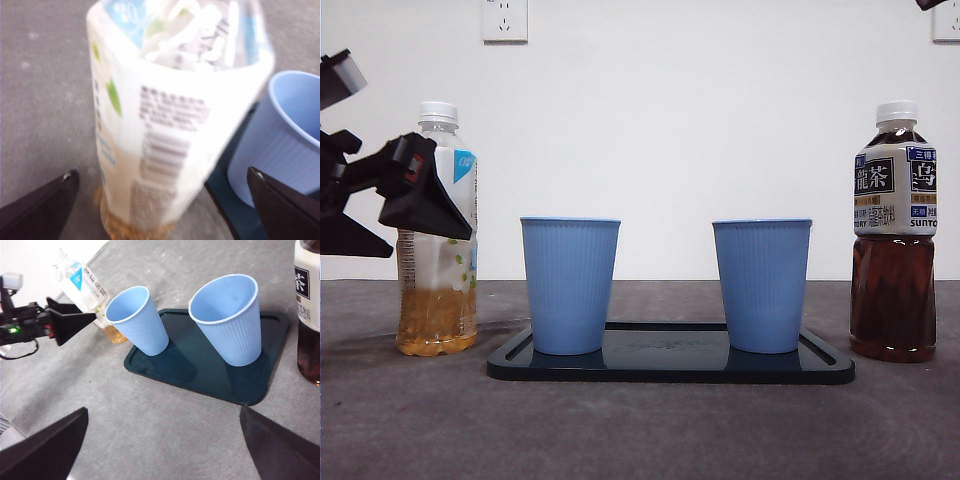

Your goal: Pour the drink into the cup

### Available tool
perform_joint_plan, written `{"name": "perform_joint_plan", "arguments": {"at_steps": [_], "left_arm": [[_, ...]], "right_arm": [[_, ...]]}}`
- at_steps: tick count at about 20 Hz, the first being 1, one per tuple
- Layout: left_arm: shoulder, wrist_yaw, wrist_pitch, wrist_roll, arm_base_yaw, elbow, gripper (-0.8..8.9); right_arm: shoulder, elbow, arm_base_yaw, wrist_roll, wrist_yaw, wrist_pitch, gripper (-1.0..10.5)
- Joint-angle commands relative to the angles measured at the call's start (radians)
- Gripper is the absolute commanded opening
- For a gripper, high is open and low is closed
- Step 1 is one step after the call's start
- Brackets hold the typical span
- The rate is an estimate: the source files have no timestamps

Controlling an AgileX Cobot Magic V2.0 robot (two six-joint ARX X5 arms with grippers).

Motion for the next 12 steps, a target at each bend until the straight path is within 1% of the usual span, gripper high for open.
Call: {"name": "perform_joint_plan", "arguments": {"at_steps": [1, 4, 7, 8, 10, 11, 12], "left_arm": [[0.058, -0.002, 0.072, -0.006, -0.003, 0.002, 5.99], [0.121, -0.005, 0.174, -0.006, -0.003, 0.002, 5.99], [0.166, -0.005, 0.23, -0.006, -0.003, 0.002, 5.79], [0.17, -0.005, 0.231, -0.006, -0.003, 0.002, 5.09], [0.169, -0.005, 0.232, -0.006, -0.003, 0.002, 2.9], [0.169, -0.005, 0.238, -0.006, -0.003, 0.002, 2.35], [0.169, -0.005, 0.252, -0.006, -0.003, 0.002, 2.13]], "right_arm": [[0.003, 0.03, 0.006, 0.01, -0.004, 0.008, 4.8], [0.003, 0.043, 0.006, 0.01, -0.003, 0.007, 4.8], [0.003, 0.051, 0.006, 0.006, -0.003, 0.005, 4.8], [0.003, 0.053, 0.006, 0.006, -0.003, 0.004, 4.8], [0.003, 0.053, 0.006, 0.003, -0.003, 0.003, 4.8], [0.003, 0.053, 0.006, 0.002, -0.003, 0.003, 4.8], [0.003, 0.053, 0.006, 0.002, -0.003, 0.003, 4.8]]}}
